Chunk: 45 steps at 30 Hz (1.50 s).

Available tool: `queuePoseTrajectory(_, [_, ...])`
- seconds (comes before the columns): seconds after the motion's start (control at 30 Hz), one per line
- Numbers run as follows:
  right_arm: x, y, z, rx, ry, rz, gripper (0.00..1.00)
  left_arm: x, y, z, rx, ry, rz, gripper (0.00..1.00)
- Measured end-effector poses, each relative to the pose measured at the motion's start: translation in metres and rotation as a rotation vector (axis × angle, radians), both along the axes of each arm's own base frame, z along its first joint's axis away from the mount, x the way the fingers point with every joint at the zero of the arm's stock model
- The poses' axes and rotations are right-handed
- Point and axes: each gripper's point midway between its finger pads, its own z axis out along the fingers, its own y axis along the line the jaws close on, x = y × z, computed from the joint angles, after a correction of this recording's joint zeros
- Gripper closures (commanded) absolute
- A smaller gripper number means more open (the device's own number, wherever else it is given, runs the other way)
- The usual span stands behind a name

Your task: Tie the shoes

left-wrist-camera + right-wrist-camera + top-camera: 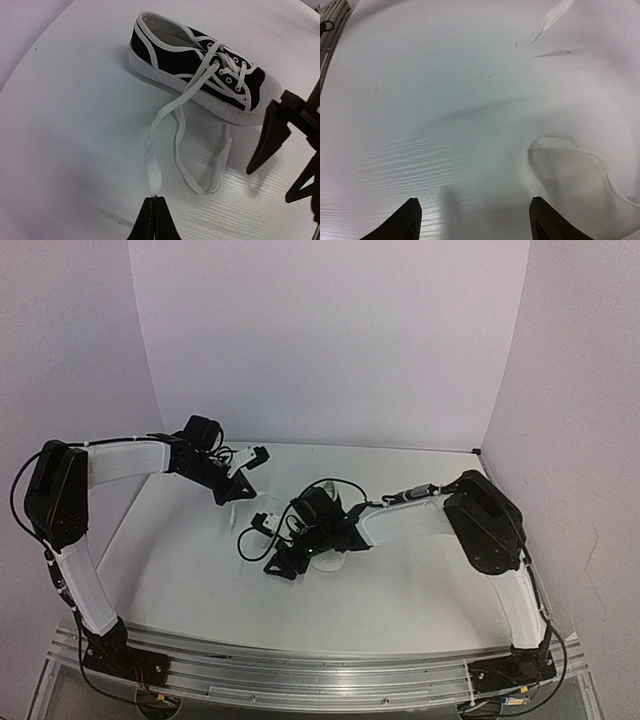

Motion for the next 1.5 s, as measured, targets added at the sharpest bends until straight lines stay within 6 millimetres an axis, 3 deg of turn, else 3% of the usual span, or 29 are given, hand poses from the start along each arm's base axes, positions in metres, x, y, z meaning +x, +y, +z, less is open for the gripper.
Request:
queuePoseTrajectory(0.17, [0.023, 0.007, -0.005, 0.006, -0.053, -0.016, 0.25, 0.000, 0.000, -0.001, 0.003, -0.003, -0.006, 1.00])
queuePoseTrajectory(0.37, [0.037, 0.010, -0.016, -0.015, -0.060, -0.038, 0.56, -0.002, 0.001, -0.006, 0.008, 0.000, -0.011, 1.00])
queuePoseTrajectory(0.6, [0.036, 0.001, -0.029, -0.080, -0.029, -0.065, 0.99, -0.005, 0.002, -0.010, 0.018, -0.001, -0.023, 1.00])
queuePoseTrajectory(0.8, [0.027, -0.003, -0.022, -0.076, 0.045, -0.088, 1.00, -0.014, 0.003, -0.022, 0.050, -0.008, -0.073, 1.00])
queuePoseTrajectory(0.97, [0.012, -0.014, 0.029, 0.007, 0.153, -0.123, 1.00, -0.044, -0.004, -0.046, 0.092, 0.024, -0.166, 1.00])
queuePoseTrajectory(1.07, [-0.008, -0.040, 0.047, 0.003, 0.256, -0.161, 1.00, -0.052, -0.015, -0.044, 0.075, 0.003, -0.218, 1.00])
queuePoseTrajectory(1.3, [-0.013, -0.073, 0.092, 0.114, 0.370, -0.246, 1.00, -0.090, -0.034, -0.057, 0.098, 0.027, -0.382, 1.00])
queuePoseTrajectory(1.33, [-0.013, -0.078, 0.093, 0.122, 0.384, -0.260, 1.00, -0.095, -0.034, -0.058, 0.098, 0.029, -0.403, 0.92])
queuePoseTrajectory(1.43, [-0.012, -0.095, 0.089, 0.131, 0.436, -0.317, 1.00, -0.104, -0.033, -0.061, 0.093, 0.042, -0.451, 0.46])
queuePoseTrajectory(1.5, [-0.011, -0.103, 0.082, 0.124, 0.466, -0.351, 1.00, -0.108, -0.034, -0.061, 0.079, 0.056, -0.472, 0.25])
